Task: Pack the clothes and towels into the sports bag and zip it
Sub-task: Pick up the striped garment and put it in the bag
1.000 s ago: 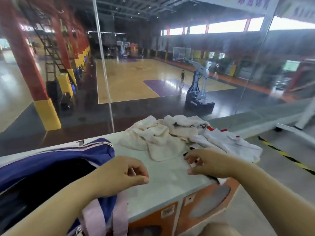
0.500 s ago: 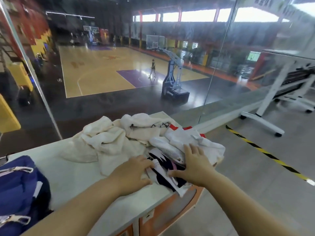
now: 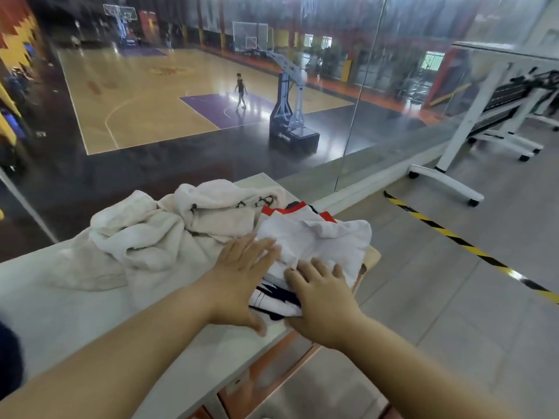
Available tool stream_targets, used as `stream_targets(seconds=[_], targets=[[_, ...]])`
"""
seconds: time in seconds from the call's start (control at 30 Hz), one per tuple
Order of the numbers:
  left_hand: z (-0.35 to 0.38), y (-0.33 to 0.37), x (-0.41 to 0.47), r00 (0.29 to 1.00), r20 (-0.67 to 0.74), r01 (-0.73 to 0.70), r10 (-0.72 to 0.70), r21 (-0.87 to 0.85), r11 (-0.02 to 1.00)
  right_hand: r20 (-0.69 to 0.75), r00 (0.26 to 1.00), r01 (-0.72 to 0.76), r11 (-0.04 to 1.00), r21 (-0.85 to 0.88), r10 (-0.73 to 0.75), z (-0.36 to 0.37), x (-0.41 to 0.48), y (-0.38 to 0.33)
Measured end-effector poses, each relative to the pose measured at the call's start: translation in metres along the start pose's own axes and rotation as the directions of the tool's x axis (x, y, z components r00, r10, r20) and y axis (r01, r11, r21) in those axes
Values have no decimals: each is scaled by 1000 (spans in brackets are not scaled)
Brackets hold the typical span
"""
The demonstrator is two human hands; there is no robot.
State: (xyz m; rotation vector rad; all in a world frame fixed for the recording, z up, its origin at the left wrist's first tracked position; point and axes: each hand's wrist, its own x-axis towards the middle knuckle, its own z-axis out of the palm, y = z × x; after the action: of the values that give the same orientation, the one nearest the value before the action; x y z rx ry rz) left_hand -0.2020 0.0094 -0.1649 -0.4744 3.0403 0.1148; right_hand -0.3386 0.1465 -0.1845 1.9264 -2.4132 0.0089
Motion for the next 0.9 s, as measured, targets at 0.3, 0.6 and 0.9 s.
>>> stream_targets(seconds=[0.3, 0.6, 0.9], targets=[[12, 38, -8, 989, -69, -120, 132, 153, 981, 8, 977, 211, 970, 122, -213, -21, -39, 24], [-4, 54, -27, 967, -253, -38, 8, -111, 993, -37, 999, 34, 998, 44, -33, -31, -70, -11], [-57, 36, -80, 982, 175, 152, -69, -518, 842, 269, 950, 94, 965, 243, -160, -93, -38, -30]])
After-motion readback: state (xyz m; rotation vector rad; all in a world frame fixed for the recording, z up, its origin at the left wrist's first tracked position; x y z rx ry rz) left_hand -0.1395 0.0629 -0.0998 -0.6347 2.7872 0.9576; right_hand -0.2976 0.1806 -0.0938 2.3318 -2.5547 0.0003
